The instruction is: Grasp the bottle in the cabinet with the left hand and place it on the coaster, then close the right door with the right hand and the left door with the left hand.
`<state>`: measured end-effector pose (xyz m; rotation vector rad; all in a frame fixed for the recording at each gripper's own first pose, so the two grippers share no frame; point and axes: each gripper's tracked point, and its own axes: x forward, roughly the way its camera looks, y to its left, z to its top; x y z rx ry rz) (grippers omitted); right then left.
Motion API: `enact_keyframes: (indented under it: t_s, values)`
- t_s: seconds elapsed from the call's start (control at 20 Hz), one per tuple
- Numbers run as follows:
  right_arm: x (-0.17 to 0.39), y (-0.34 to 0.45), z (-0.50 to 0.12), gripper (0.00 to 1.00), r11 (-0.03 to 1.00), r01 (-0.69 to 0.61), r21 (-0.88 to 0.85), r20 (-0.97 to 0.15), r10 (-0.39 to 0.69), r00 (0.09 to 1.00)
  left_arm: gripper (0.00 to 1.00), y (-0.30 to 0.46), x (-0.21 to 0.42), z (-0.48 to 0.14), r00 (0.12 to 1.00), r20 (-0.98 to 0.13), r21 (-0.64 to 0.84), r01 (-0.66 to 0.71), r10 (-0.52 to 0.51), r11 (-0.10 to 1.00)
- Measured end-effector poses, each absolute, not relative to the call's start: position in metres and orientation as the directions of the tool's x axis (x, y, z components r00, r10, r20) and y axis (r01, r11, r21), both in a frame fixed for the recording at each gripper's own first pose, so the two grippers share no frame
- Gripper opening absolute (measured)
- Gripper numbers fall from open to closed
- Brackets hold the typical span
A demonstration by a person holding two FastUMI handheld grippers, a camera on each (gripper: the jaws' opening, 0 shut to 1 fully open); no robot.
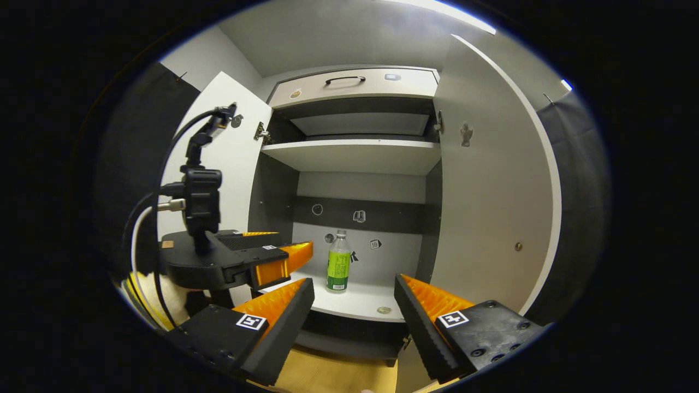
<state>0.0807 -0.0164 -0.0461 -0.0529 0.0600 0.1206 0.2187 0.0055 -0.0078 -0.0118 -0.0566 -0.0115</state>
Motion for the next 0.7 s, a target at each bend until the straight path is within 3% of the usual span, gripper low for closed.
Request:
enact_keyframes:
  t_s: [0.35, 0.7]
  values:
    - [0.103, -0.016, -0.068, 0.98, 0.986, -0.162, -0.047, -0.101, 0.157, 0.982, 0.95, 0.009, 0.298, -0.024, 0.997, 0.068, 0.051, 0.018, -0.021, 0.999]
    - [0.114, -0.003, -0.087, 0.98, 0.980, -0.198, -0.035, -0.140, 0.191, 0.972, 0.94, 0.019, 0.351, -0.052, 0.998, 0.057, 0.014, 0.012, -0.013, 1.000]
